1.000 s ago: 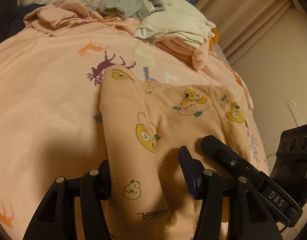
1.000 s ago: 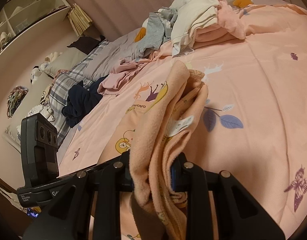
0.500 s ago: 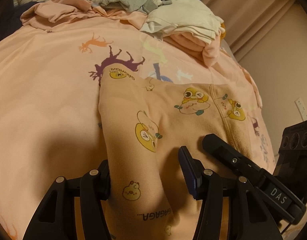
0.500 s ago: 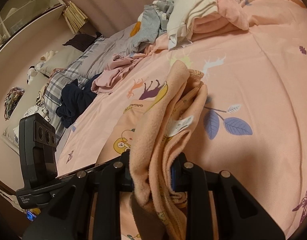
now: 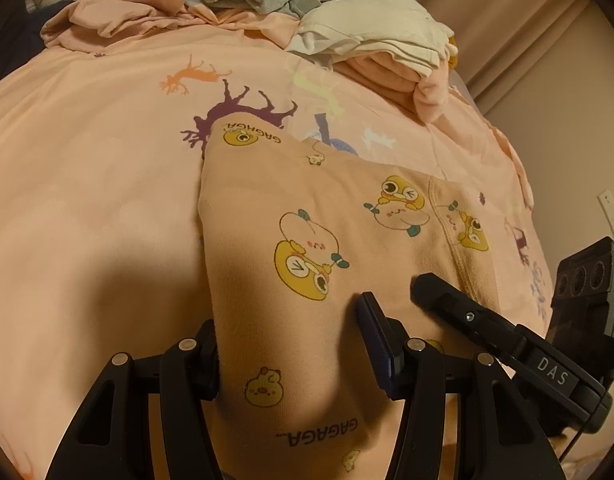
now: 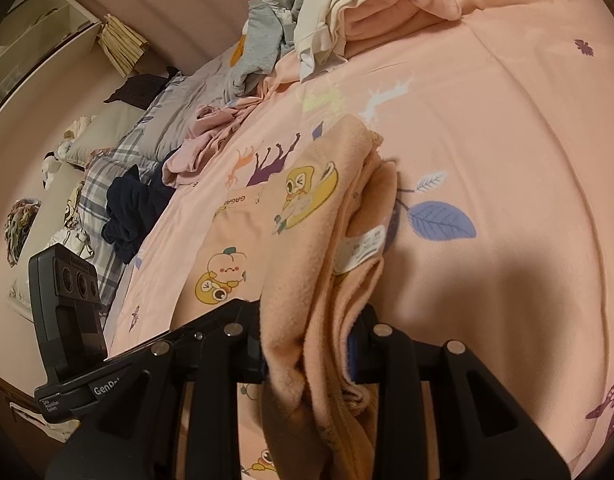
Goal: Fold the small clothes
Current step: 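Lower the folded edge onto the shirt and open the right tool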
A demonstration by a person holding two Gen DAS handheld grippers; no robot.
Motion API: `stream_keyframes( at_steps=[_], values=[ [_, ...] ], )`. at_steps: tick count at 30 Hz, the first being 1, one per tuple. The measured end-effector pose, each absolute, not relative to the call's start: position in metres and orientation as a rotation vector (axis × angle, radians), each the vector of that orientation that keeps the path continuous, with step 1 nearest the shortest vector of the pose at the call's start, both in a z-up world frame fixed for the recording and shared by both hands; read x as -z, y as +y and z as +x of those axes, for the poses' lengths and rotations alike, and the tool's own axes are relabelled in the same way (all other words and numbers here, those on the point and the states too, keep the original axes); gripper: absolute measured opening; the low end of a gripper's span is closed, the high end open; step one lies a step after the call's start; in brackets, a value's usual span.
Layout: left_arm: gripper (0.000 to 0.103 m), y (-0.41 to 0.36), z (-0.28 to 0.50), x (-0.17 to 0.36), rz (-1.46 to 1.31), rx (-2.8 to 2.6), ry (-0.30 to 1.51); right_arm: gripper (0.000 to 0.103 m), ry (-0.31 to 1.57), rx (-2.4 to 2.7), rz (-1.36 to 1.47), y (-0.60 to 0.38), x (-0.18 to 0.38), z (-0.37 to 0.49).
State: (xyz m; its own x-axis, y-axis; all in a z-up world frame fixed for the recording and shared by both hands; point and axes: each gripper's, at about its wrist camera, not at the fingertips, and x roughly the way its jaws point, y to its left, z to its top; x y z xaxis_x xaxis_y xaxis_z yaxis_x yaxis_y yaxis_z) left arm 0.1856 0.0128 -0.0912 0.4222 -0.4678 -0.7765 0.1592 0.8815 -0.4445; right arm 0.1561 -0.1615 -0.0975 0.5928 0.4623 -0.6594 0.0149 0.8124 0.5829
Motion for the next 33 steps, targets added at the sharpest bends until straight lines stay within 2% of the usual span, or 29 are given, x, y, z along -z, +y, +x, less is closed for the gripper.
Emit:
stream_keyframes(
  at_steps=[15,33],
  values=[
    [0.055,0.012,0.186,0.091,-0.307,0.392,1.076,0.038,0.926,-0.254,0.592,-0.168,0.102,0.154],
    [0.066,0.026,0.166,0.086,-0.249,0.328,1.075,0.047,0.929,-0.207,0.583,-0.177,0.101,0.137]
  ],
)
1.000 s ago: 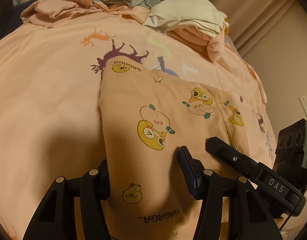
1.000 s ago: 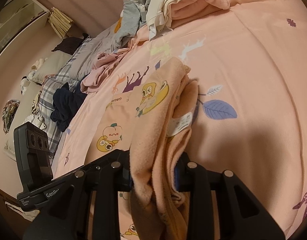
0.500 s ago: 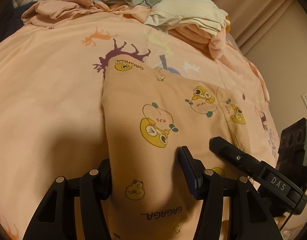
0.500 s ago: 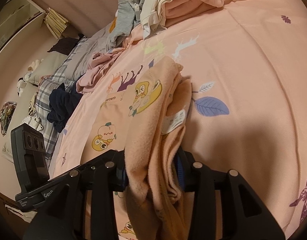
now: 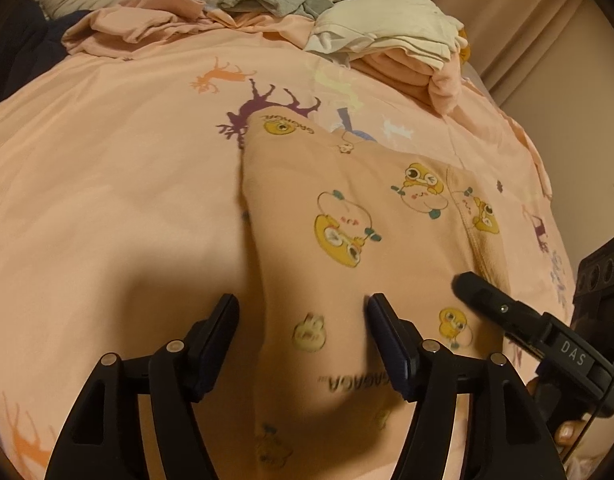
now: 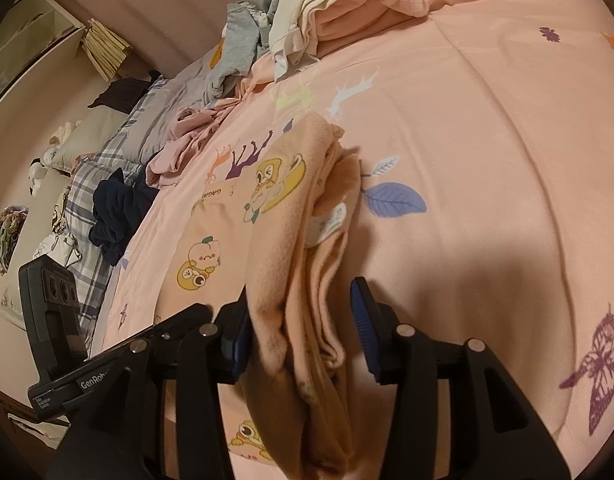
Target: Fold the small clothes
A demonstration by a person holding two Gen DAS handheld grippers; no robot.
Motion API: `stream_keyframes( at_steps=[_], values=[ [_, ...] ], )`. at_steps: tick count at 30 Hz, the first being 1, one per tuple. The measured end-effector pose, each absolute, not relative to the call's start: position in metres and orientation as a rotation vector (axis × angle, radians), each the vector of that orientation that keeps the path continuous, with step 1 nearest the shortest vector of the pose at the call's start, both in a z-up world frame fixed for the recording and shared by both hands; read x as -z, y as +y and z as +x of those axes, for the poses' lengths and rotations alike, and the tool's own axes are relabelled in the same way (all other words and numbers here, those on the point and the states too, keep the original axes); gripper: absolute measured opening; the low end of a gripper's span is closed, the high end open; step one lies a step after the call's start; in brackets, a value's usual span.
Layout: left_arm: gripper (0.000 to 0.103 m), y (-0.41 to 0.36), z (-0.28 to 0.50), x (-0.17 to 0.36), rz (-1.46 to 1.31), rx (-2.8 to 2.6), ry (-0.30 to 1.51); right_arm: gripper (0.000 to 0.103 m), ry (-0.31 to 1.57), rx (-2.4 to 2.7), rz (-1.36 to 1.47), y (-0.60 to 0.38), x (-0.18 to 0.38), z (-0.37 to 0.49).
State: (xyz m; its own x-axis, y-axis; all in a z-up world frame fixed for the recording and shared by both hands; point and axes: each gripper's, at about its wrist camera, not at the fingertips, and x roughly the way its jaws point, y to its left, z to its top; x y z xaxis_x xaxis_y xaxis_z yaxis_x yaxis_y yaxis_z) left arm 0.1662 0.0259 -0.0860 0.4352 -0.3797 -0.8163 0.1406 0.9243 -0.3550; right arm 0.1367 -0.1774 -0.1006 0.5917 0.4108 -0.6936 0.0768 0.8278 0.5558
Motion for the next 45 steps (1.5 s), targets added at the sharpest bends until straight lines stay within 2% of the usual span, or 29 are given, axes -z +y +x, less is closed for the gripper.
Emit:
stream_keyframes(
  at_steps=[4,29,30,33,39,42,45],
  values=[
    [0.066,0.030,0.156,0.082,-0.230,0.315,1.067,0.050,0.931,-0.181,0.563,-0.181,0.098,0.127],
    [0.066,0.022,0.068,0.039,-0.079,0.261,0.994,0.053,0.925,-0.098,0.359,-0.172,0.062,0.043],
    [0.066,0.021,0.063,0.036,-0.073,0.262,0.987,0.054,0.926,-0.095,0.348,-0.171,0.059,0.040],
    [0.066,0.019,0.052,0.029,-0.052,0.257,0.968,0.067,0.916,-0.089,0.322,-0.166,0.051,0.029],
    [0.066,0.019,0.037,0.015,-0.045,0.243,0.938,0.079,0.896,-0.090,0.269,-0.153,0.038,0.011],
    [0.079,0.018,0.031,0.010,-0.041,0.236,0.928,0.085,0.872,-0.089,0.243,-0.146,0.030,0.004],
    [0.079,0.017,0.026,0.005,-0.034,0.233,0.913,0.090,0.855,-0.098,0.220,-0.141,0.024,-0.002]
  ],
)
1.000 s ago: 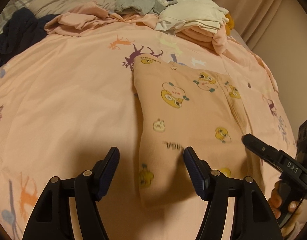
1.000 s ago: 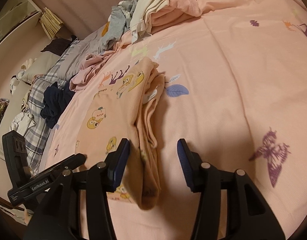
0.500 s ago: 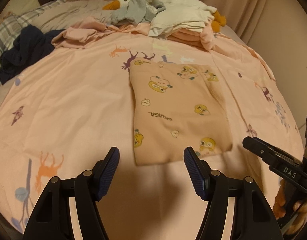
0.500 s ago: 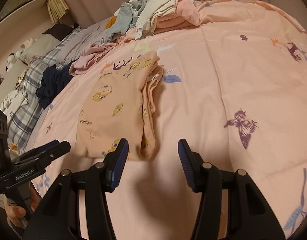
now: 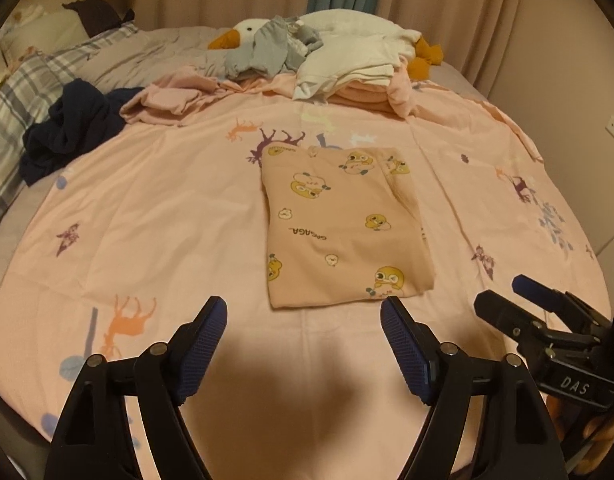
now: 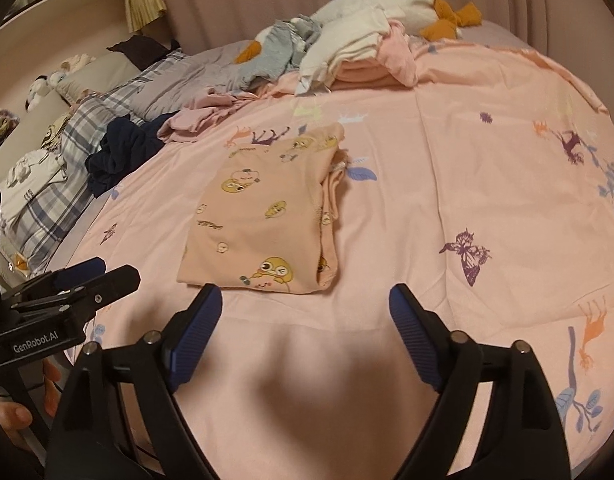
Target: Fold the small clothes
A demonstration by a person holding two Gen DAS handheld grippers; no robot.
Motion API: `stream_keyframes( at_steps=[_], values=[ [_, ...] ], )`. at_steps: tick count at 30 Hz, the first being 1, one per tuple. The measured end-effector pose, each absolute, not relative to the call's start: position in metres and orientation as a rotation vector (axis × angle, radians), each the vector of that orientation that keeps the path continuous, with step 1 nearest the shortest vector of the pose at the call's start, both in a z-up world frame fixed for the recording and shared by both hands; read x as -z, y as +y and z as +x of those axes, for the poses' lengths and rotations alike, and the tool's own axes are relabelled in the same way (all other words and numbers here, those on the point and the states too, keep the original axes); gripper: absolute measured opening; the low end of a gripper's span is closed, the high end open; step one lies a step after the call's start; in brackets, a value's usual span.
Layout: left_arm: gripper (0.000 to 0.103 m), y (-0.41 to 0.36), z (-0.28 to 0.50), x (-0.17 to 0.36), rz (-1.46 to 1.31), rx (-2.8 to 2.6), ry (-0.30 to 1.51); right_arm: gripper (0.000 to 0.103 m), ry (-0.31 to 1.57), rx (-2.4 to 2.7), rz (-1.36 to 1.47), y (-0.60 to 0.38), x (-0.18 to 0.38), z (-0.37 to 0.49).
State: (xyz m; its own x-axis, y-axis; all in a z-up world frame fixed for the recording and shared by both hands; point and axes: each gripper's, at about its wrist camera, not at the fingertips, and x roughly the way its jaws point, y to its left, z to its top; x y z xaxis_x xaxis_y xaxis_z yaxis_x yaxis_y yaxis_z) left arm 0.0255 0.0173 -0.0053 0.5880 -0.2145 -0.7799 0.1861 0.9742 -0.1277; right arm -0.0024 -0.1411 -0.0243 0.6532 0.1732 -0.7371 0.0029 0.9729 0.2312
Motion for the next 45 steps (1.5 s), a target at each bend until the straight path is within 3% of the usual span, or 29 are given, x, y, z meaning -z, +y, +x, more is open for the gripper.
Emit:
stream_keyframes(
  at_steps=[13,17,30,45],
  values=[
    [0.079,0.019,0.015,-0.001,-0.039,0.204,0.902,0.093,0.838,-0.103,0.202,-0.136,0.016,-0.012],
    [0.089,0.019,0.014,-0.001,-0.011,0.151,0.910,0.094,0.837,-0.108,0.202,-0.134,0.016,-0.013],
    [0.090,0.021,0.014,0.002,-0.040,0.159,0.957,0.103,0.838,-0.119,0.180,-0.127,0.015,-0.014],
    [0.090,0.020,0.015,-0.002,-0.013,0.143,0.948,0.103,0.840,-0.124,0.167,-0.124,0.012,-0.010]
  ],
)
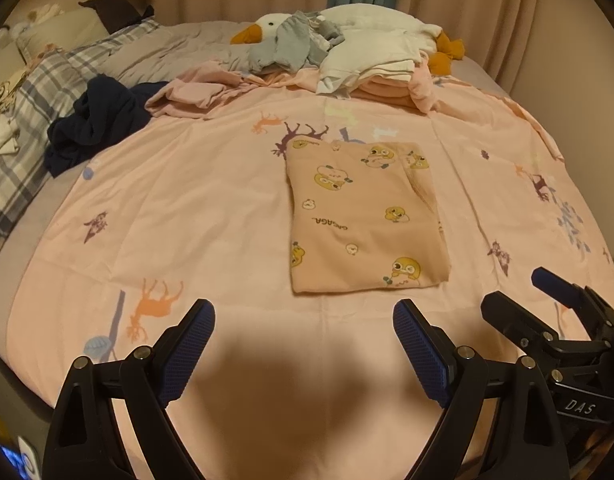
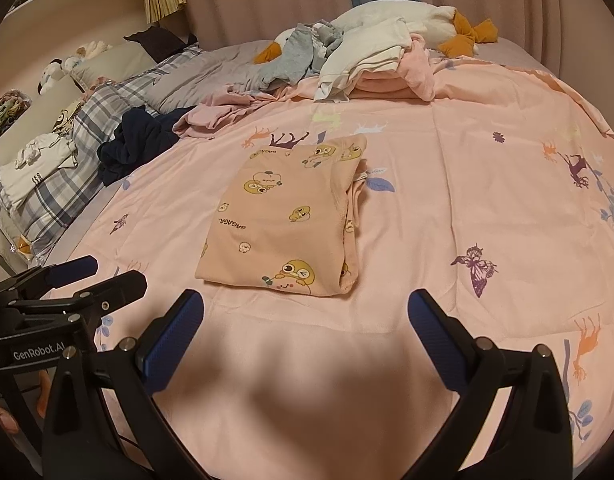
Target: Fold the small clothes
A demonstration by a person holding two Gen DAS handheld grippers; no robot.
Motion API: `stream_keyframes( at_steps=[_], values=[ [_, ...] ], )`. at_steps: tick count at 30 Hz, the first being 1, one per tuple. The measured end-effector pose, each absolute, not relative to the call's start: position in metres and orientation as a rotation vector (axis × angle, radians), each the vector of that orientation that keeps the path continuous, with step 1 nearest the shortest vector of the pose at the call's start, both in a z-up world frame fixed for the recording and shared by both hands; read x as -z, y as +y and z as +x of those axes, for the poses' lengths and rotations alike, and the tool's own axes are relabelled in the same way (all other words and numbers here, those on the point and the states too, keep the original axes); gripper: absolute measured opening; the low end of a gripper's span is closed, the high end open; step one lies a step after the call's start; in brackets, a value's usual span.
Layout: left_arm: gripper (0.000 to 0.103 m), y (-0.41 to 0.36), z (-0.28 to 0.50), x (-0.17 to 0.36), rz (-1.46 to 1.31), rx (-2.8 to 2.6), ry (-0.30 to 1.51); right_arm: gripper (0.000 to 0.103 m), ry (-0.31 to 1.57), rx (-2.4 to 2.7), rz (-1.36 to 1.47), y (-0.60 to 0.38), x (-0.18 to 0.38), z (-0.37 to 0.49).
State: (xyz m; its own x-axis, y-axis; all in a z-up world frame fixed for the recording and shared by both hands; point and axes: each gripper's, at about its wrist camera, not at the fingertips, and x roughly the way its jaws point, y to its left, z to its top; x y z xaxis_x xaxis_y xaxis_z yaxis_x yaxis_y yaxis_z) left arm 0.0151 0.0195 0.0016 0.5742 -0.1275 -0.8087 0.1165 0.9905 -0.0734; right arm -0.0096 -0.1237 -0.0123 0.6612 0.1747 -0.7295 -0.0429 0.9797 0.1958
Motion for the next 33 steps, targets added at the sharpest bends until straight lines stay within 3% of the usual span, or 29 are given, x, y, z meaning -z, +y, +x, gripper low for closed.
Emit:
stream_keyframes(
  at_steps=[33],
  values=[
    [0.090,0.0233,0.0214,-0.0052,-0.026,0.122,0.935,0.103,0.836,-0.132,0.155,-0.1208,0.0074,-0.0013]
  ],
)
